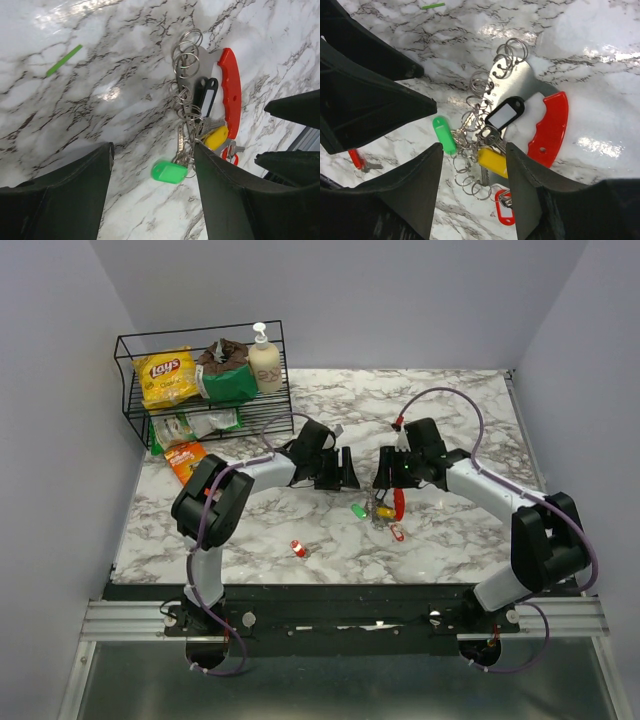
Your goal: Put the keys on the keyring
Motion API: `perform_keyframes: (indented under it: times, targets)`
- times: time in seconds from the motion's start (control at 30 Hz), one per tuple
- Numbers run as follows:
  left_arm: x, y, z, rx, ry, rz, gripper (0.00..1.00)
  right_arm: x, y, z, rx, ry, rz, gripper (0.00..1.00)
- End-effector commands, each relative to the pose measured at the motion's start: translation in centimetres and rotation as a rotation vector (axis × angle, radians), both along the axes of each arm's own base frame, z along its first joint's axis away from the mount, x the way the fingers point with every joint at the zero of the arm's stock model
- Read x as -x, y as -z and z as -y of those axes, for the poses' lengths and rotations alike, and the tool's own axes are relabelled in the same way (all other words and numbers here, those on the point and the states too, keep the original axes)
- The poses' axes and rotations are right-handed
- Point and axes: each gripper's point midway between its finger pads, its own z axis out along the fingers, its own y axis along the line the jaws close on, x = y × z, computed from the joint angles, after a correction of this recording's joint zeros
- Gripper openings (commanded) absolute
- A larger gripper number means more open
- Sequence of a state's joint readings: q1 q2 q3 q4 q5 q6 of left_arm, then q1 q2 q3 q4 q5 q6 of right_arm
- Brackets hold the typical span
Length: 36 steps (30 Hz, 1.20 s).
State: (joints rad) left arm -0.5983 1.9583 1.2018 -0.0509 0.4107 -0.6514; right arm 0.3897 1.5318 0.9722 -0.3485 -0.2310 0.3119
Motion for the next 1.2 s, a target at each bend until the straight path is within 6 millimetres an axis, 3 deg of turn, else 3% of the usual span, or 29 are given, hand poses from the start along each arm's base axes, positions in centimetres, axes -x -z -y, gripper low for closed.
perform_keyframes:
  times: [0.0,0.27,0.63,0.8,0.9,1.03,1.17]
  targets:
    - [-0.5,-0.6,-2.3,0.003,-0.051,0.006,0.75,-0.7,0.5,0.0,0.090,-0.010,0.021,0.59]
    - [-0.3,0.1,-3.4,0.006,-0.071,-0.007,0.75,0.3,2.3,-1.0,0.128,-0.058,-0.037,0.50]
    - [-0.5,0.1,-2.6,0.049,-0.058,-0.016,0.75,2.9,5.3,-2.2,0.156,-0.118,-0.167,0.44]
    - [-0.3,0.2,-2.7,0.035,-0.052,-0.017,0.75,2.9,6.1,-2.0,0.182,-0.112,-0.186,0.40]
    - [-0.3,0.3,-2.9,0.027,-0.057,-0.016,0.75,2.8,6.2,-1.8,0.202,-0.102,-0.184,0.27]
    - [-0.3,0.4,-3.0,0.022,-0.059,-0.016,0.75,2.4,5.3,-1.7,0.201,-0.095,-0.157,0.02]
    - [-0.4,0.2,-3.1,0.015,-0.062,-0.003,0.75,1.7,3.0,-2.2,0.166,-0.106,-0.092,0.01]
